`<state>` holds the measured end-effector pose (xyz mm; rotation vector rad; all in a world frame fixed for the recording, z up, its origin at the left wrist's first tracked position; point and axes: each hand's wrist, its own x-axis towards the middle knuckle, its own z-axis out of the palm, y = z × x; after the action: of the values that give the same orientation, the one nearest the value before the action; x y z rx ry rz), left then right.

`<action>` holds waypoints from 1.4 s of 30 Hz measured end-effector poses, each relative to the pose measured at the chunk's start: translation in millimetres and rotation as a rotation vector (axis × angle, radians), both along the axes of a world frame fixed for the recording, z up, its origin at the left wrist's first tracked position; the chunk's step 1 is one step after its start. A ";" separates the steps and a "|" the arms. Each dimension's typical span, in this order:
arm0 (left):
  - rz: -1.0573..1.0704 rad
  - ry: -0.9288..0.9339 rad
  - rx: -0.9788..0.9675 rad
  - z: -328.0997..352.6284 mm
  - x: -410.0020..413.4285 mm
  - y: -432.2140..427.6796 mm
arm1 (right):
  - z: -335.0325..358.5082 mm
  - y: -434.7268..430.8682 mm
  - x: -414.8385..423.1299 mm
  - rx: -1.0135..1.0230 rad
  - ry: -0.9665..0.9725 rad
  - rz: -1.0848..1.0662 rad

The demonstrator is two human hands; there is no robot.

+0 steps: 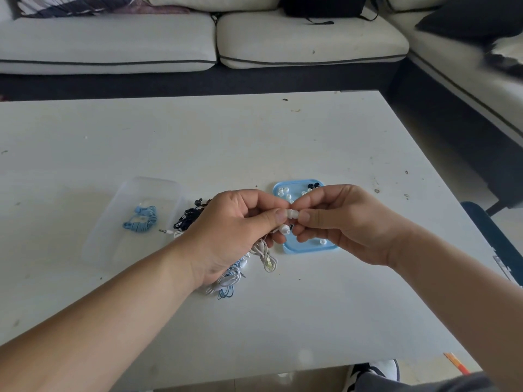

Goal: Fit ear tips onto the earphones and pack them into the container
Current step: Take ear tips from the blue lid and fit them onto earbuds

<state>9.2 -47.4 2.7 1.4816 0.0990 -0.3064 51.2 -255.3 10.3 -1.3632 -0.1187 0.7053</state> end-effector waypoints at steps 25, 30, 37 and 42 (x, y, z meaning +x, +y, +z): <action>0.107 0.102 0.004 -0.9 0.1 -2.4 | 0.5 14.0 -16.4 -0.348 -0.416 -0.205; 0.133 0.127 -0.029 -0.1 0.6 -3.1 | 0.9 14.4 -16.7 -0.313 -0.373 -0.231; 0.138 0.119 -0.034 1.3 0.7 -3.8 | -1.2 13.6 -13.5 -0.229 -0.233 -0.233; 0.128 0.134 -0.060 3.4 0.8 -3.7 | -3.8 11.5 -12.0 -0.224 -0.220 -0.235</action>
<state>10.0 -51.1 6.1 1.3880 0.2890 -0.3019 39.2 -243.8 6.5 -1.6375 -0.0537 0.3781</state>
